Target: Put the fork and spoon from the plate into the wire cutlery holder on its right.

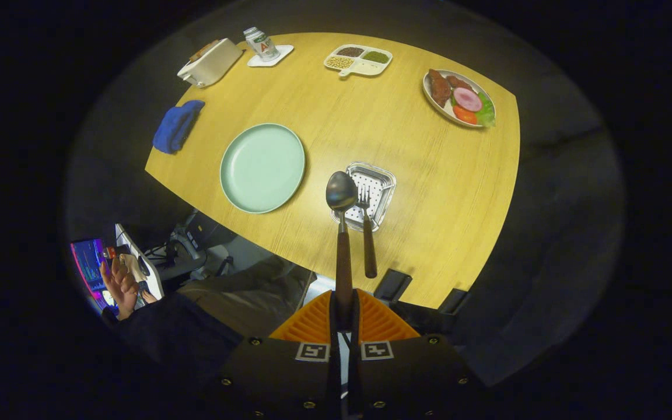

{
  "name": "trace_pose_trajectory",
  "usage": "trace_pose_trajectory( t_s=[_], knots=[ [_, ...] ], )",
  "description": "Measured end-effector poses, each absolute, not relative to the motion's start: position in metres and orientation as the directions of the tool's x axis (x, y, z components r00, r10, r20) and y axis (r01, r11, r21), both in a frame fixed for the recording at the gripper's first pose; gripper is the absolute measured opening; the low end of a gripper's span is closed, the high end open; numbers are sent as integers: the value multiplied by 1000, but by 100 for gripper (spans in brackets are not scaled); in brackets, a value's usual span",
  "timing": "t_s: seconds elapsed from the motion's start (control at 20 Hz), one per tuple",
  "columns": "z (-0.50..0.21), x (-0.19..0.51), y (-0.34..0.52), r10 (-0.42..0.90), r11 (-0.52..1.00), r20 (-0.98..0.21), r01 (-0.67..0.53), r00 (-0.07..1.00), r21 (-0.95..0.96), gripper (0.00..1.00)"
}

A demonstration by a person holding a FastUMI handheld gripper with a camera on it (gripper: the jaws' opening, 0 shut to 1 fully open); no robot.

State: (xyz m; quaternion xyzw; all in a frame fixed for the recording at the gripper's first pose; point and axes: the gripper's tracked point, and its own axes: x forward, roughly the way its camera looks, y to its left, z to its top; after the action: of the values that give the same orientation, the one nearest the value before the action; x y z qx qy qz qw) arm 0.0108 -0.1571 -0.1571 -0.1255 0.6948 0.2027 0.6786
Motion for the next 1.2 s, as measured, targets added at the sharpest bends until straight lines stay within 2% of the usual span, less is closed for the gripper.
trace_pose_trajectory(
  t_s=[0.5, 0.9, 1.0, 1.05, 1.1, 1.15, 1.2],
  knots=[
    [-180, 32, -163, 66, 878, -987, -460, -150, 128, 5],
    [-221, 52, -174, -14, 865, -976, -492, -217, 97, 5],
    [-227, 62, -171, -11, 875, -978, -476, -206, 90, 5],
    [-225, 64, -167, 7, 879, -980, -465, -201, 102, 11],
    [-225, 66, -168, 9, 883, -984, -461, -177, 91, 12],
    [-221, 71, -174, -3, 880, -990, -470, -139, 63, 18],
    [-211, 78, -179, -18, 880, -997, -475, -74, 20, 20]
  ],
)
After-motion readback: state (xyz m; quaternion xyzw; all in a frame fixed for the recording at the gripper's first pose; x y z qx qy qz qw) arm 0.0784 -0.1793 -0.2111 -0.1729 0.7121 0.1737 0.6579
